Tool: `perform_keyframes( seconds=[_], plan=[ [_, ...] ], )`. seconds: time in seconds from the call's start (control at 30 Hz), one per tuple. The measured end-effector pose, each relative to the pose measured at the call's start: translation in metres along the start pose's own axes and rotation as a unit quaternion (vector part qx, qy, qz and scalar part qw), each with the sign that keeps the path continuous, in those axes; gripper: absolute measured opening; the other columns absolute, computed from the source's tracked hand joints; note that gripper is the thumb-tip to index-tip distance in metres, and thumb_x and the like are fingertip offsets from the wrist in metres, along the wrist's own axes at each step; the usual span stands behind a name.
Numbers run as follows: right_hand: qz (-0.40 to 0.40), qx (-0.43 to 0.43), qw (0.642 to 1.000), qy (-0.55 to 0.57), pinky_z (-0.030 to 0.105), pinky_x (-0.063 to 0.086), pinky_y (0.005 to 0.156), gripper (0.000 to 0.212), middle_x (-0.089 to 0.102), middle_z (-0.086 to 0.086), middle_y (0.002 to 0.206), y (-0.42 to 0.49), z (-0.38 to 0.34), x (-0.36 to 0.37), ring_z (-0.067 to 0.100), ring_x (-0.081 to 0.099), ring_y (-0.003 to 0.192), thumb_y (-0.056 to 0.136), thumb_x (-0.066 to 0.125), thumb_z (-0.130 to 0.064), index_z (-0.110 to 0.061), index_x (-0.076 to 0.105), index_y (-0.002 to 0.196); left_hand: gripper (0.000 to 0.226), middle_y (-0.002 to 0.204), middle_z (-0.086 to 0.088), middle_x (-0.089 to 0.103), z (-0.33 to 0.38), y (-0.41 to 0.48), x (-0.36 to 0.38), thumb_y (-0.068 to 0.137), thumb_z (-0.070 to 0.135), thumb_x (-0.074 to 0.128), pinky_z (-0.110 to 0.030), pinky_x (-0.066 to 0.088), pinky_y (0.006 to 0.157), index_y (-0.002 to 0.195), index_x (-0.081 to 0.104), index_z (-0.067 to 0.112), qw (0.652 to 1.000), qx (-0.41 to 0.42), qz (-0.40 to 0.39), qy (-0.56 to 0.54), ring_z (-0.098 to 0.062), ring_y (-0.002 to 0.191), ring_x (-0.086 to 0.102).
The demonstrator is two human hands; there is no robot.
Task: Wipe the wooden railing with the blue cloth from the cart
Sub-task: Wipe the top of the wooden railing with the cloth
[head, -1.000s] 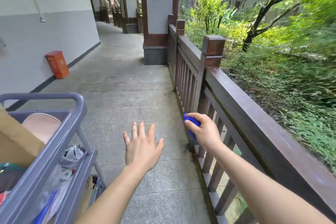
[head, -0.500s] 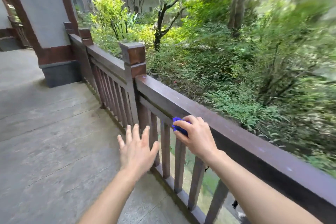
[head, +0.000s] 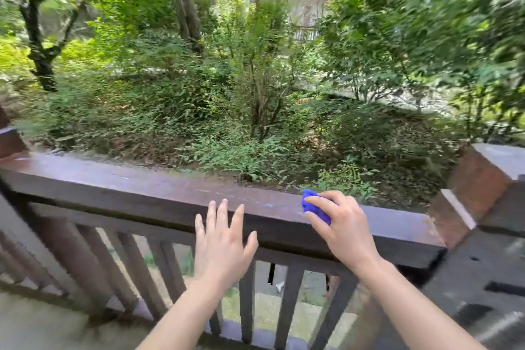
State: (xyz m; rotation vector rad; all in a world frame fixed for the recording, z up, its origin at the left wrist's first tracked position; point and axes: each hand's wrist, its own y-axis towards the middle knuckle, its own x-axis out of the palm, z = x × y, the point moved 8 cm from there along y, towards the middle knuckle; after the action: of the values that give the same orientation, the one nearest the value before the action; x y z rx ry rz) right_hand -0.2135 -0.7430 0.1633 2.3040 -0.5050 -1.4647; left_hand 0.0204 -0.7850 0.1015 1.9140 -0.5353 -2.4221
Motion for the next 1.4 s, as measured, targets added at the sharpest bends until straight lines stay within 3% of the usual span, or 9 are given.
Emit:
perform_keyframes(
  seconds=[0.17,0.37,0.5,0.6,0.67,0.83,1.03,1.2,1.4],
  plan=[
    [0.052,0.082,0.994,-0.040,0.043,0.048,0.084,0.026,0.065,0.001,0.111,-0.005,0.095,-0.049,0.031,0.057,0.094,0.084,0.073,-0.029,-0.028,0.072,0.110,0.072,0.163,-0.016,0.028,0.103,0.025,0.019,0.090,0.056,0.027,-0.056,0.012,0.124,0.152,0.036,0.022,0.994,0.110,-0.015,-0.011,-0.036,0.153,0.014],
    [0.077,0.137,0.986,-0.054,0.041,0.049,0.086,0.026,0.065,0.002,0.111,-0.006,0.165,-0.072,0.032,0.058,0.093,0.085,0.071,-0.030,-0.029,0.072,0.110,0.069,0.156,-0.021,0.039,0.193,0.055,0.042,0.090,0.053,0.029,-0.055,0.021,0.123,0.147,0.045,0.018,0.981,0.190,-0.011,-0.029,-0.039,0.149,0.026],
    [0.052,0.080,0.993,-0.064,0.040,0.050,0.081,0.025,0.065,-0.001,0.110,-0.017,0.163,-0.050,0.025,0.058,0.094,0.083,0.070,-0.040,-0.036,0.071,0.107,0.072,0.159,-0.018,0.035,0.222,0.068,0.072,0.091,0.054,0.020,-0.050,0.018,0.125,0.150,0.040,0.018,0.976,0.210,-0.051,-0.008,-0.035,0.150,0.026],
    [-0.002,0.002,0.993,-0.114,0.039,0.049,0.078,0.029,0.066,-0.006,0.116,-0.022,0.149,-0.023,0.021,0.058,0.100,0.080,0.063,-0.051,-0.040,0.067,0.106,0.064,0.144,-0.018,0.055,0.225,0.069,0.083,0.092,0.051,0.030,-0.050,0.036,0.117,0.139,0.054,0.016,0.977,0.204,-0.061,0.017,-0.035,0.138,0.047],
    [-0.013,-0.007,0.993,-0.118,0.040,0.050,0.085,0.028,0.067,-0.004,0.119,-0.011,0.160,-0.020,0.022,0.061,0.105,0.082,0.062,-0.050,-0.037,0.069,0.106,0.056,0.129,-0.017,0.066,0.225,0.070,0.084,0.089,0.047,0.043,-0.050,0.047,0.108,0.129,0.064,0.014,0.977,0.208,-0.053,0.020,-0.036,0.126,0.059],
    [0.029,0.153,0.985,-0.076,0.036,0.046,0.095,0.020,0.067,0.002,0.123,0.015,0.208,-0.034,0.030,0.060,0.108,0.086,0.069,-0.029,-0.022,0.075,0.104,0.053,0.123,-0.017,0.069,0.225,0.071,0.082,0.084,0.044,0.050,-0.048,0.052,0.103,0.124,0.067,0.014,0.978,0.211,-0.008,0.008,-0.036,0.118,0.063],
    [0.008,-0.041,0.996,-0.084,0.033,0.052,0.088,0.022,0.068,-0.003,0.117,-0.011,0.159,-0.014,0.022,0.060,0.097,0.086,0.065,-0.033,-0.026,0.071,0.105,0.053,0.123,-0.017,0.069,0.223,0.072,0.083,0.083,0.043,0.052,-0.047,0.052,0.102,0.124,0.068,0.014,0.977,0.210,0.039,-0.001,-0.035,0.117,0.064],
    [0.058,0.157,0.980,-0.109,0.039,0.052,0.081,0.018,0.070,0.004,0.110,0.010,0.209,-0.037,0.034,0.062,0.088,0.084,0.071,-0.021,-0.019,0.075,0.101,0.053,0.122,-0.017,0.069,0.223,0.072,0.083,0.082,0.045,0.050,-0.047,0.051,0.104,0.123,0.068,0.014,0.977,0.208,0.040,0.003,-0.035,0.117,0.064],
    [0.054,-0.035,0.990,-0.125,0.037,0.053,0.073,0.025,0.068,0.002,0.110,0.003,0.158,-0.009,0.029,0.058,0.082,0.086,0.056,-0.033,-0.021,0.072,0.102,0.055,0.124,-0.016,0.069,0.224,0.070,0.081,0.083,0.047,0.050,-0.048,0.048,0.108,0.125,0.066,0.015,0.977,0.211,0.026,0.024,-0.034,0.120,0.062]
  ],
)
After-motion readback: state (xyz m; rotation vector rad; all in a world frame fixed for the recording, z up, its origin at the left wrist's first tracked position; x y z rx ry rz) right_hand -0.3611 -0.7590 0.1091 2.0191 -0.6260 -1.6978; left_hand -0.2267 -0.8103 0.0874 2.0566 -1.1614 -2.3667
